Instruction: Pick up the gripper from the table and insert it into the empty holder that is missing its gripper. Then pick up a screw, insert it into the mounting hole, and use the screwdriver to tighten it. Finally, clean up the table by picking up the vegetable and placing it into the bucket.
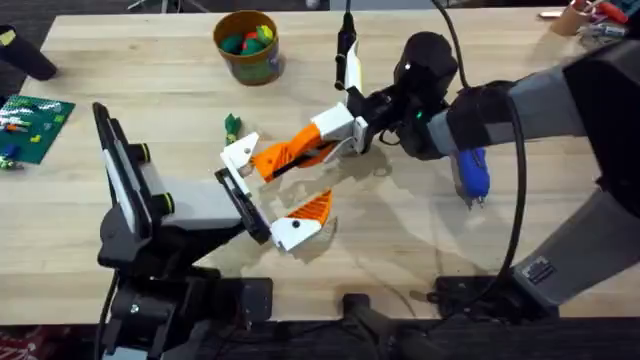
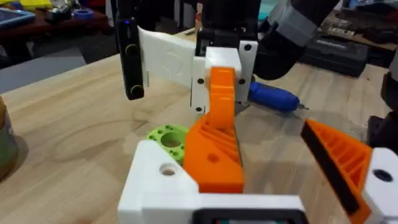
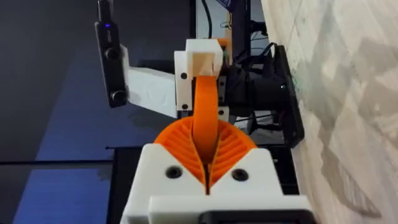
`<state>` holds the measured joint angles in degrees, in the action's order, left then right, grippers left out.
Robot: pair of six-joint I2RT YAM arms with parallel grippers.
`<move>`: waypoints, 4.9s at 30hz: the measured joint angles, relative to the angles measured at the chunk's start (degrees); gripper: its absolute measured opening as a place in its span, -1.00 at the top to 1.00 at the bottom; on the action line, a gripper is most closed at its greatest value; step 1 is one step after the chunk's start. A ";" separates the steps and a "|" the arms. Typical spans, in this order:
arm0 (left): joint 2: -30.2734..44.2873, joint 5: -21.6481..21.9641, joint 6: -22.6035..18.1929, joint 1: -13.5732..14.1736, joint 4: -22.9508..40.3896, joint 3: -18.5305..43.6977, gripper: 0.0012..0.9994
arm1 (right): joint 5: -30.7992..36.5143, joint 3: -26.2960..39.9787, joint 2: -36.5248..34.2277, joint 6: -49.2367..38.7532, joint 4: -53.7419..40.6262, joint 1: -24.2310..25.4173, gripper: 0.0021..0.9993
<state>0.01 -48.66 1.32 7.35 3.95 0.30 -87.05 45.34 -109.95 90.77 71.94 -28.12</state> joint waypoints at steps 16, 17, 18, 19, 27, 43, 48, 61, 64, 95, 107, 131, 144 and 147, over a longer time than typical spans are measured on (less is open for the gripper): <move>0.00 0.04 -0.04 0.00 -0.02 0.00 -0.97 | 0.12 1.37 0.00 -0.96 -0.26 -0.08 0.97; 0.00 0.06 -0.04 0.00 -0.02 0.00 -0.97 | 0.20 1.37 -0.02 -1.07 -0.26 -0.11 0.97; 0.00 0.05 -0.04 0.00 -0.02 0.00 -0.97 | 0.32 1.37 0.00 -1.22 -0.28 -0.15 0.97; 0.00 0.06 -0.04 0.00 -0.02 0.00 -0.97 | 0.39 1.37 0.00 -1.30 -0.30 -0.17 0.97; 0.00 0.02 0.04 0.00 0.02 0.00 -0.97 | 0.89 1.55 -1.15 -2.32 -0.11 -0.76 0.97; 0.00 0.03 0.61 0.00 0.04 0.00 -0.97 | 3.39 2.73 -1.95 -2.01 -0.51 -1.77 0.97; 0.00 0.02 0.66 0.00 0.07 0.00 -0.97 | 3.43 3.38 -1.95 -1.51 -3.17 -1.77 0.97; 0.00 0.22 0.89 0.00 0.07 0.00 -0.97 | 3.24 6.36 -4.21 -1.61 -3.73 -2.04 0.97; 0.00 0.43 1.03 -0.10 0.07 0.00 -0.97 | 2.93 7.41 -4.95 -1.61 -3.67 -2.24 0.97; 0.00 0.81 1.27 -0.11 -0.02 0.00 -0.97 | 0.35 10.86 -6.16 -1.67 -7.54 -3.54 0.97; 0.00 0.84 1.27 -0.11 -0.02 0.00 -0.97 | 0.35 10.86 -6.16 -1.69 -7.58 -3.54 0.95; 0.00 0.26 0.81 -0.11 -0.02 0.02 -0.97 | 0.33 10.86 -6.21 -2.54 -7.78 -3.61 -0.99; 0.00 0.24 0.79 -0.11 -0.02 0.02 -0.97 | 0.69 10.98 1.20 -22.26 -24.03 0.37 -0.99; 0.00 0.22 0.76 -0.11 0.00 0.02 -0.97 | 2.73 11.25 5.55 -31.98 -36.67 3.01 -0.99</move>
<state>0.01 -48.45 2.09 7.25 3.95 0.32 -84.31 56.59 -104.40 58.79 35.27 -25.11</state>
